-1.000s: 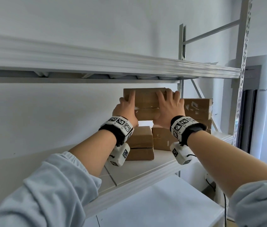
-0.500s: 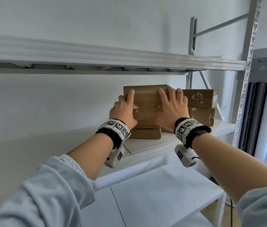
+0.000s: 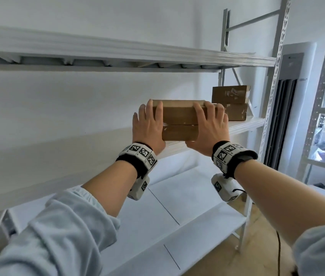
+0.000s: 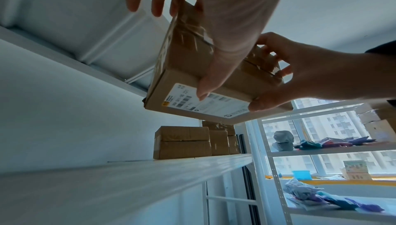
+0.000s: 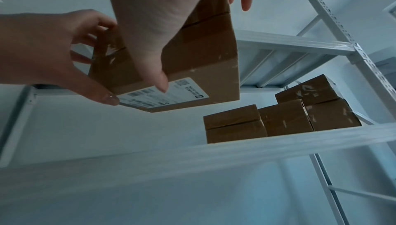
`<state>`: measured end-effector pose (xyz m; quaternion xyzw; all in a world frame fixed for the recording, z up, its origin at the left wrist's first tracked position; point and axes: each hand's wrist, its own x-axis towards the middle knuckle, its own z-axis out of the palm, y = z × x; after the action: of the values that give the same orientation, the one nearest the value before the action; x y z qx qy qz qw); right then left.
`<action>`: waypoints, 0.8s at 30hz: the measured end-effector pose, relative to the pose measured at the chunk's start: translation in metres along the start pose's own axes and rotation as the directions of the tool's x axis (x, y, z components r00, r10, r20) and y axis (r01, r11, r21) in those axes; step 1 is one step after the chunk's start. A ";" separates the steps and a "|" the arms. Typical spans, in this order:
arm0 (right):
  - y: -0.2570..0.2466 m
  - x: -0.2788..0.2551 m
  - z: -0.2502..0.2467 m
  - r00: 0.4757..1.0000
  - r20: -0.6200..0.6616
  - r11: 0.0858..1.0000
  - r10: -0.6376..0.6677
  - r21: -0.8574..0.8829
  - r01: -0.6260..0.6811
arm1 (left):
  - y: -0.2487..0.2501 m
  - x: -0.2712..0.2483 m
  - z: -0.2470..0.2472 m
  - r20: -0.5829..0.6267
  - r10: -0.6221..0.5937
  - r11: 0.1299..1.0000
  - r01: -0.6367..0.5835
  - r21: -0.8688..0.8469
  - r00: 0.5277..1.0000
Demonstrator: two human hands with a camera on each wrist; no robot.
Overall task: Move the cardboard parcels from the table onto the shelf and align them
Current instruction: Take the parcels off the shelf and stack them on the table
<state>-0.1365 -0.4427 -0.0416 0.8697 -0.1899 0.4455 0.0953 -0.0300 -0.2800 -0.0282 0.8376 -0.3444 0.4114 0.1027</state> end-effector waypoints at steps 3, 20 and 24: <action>-0.033 -0.038 -0.028 1.000 0.025 1.000 0.008 -0.003 -0.008 | -0.015 -0.043 -0.028 0.036 0.047 0.998 -0.048 0.030 0.998; -0.186 -0.199 -0.144 0.977 0.115 0.962 -0.179 0.227 0.150 | -0.087 -0.274 -0.182 0.207 -0.165 0.983 0.178 -0.046 0.964; -0.220 -0.256 -0.172 0.963 0.160 0.939 -0.219 0.302 0.163 | -0.095 -0.342 -0.223 0.291 -0.217 0.974 0.224 0.009 0.932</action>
<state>-0.3077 -0.1221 -0.1481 0.9273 -0.0462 0.3713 -0.0073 -0.2499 0.0608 -0.1352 0.9209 -0.2644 0.2657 0.1070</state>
